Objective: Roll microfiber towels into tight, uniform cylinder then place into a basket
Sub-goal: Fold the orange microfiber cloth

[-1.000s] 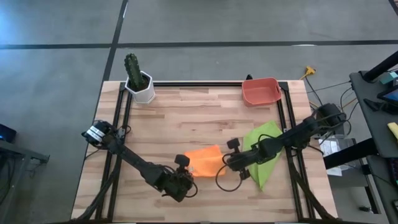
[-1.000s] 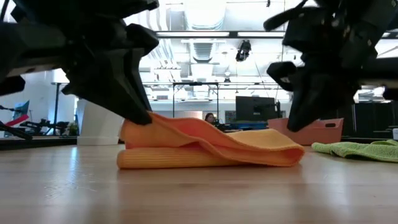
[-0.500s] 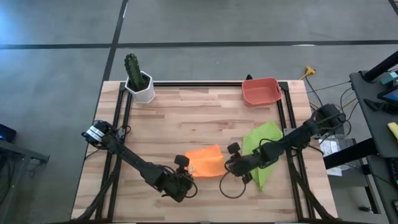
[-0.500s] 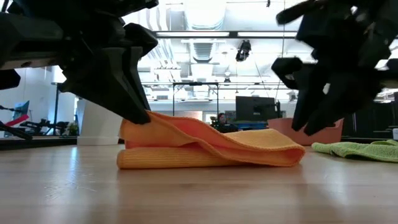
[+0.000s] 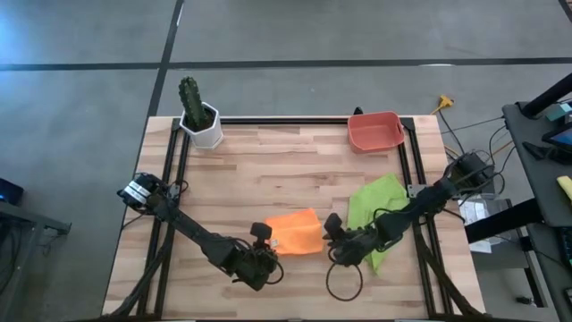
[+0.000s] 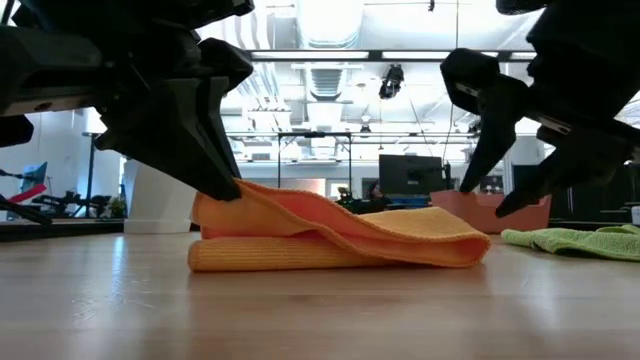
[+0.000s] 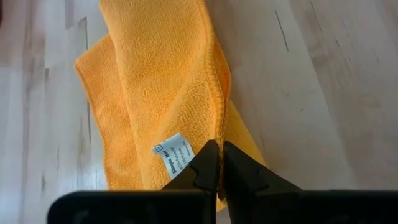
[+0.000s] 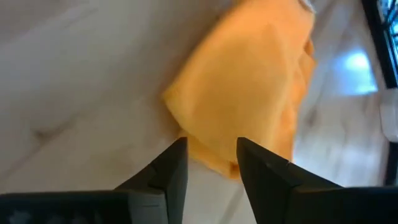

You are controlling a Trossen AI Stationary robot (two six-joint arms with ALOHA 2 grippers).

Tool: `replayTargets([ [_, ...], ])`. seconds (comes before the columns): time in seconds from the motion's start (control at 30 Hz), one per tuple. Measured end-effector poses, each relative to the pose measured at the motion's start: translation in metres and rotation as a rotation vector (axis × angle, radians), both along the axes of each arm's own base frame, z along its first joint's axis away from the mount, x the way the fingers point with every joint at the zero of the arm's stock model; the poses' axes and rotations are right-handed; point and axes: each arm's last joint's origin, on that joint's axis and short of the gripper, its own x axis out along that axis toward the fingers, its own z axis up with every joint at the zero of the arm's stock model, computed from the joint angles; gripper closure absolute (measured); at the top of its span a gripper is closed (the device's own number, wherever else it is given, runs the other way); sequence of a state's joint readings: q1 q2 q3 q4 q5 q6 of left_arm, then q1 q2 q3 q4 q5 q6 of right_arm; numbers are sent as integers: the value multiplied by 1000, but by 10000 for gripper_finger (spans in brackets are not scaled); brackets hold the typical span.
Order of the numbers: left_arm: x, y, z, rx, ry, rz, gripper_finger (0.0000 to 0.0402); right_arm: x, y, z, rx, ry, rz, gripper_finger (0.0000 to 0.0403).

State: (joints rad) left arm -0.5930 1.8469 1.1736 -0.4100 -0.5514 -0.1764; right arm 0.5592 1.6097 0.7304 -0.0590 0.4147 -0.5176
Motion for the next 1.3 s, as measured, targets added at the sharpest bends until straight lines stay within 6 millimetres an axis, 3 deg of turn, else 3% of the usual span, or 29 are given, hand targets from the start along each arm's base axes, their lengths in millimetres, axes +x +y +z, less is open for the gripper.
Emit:
replayTargets([
  [0.3,-1,1,-1,14,17,-4,402,13,9,-18,-46,10,52,282],
  [0.57,-1,1,-1,12,18,0,402,17,11,-19,-55,8,50,291],
  [0.97,-1,2,-1,10,17,3,402,17,12,-19,-5,3,-2,383],
  [1.1,-2,3,-2,19,29,4,402,16,12,-13,4,-11,1,393],
  [1.3,-5,7,1,84,86,19,402,17,10,13,-25,-105,-2,394],
])
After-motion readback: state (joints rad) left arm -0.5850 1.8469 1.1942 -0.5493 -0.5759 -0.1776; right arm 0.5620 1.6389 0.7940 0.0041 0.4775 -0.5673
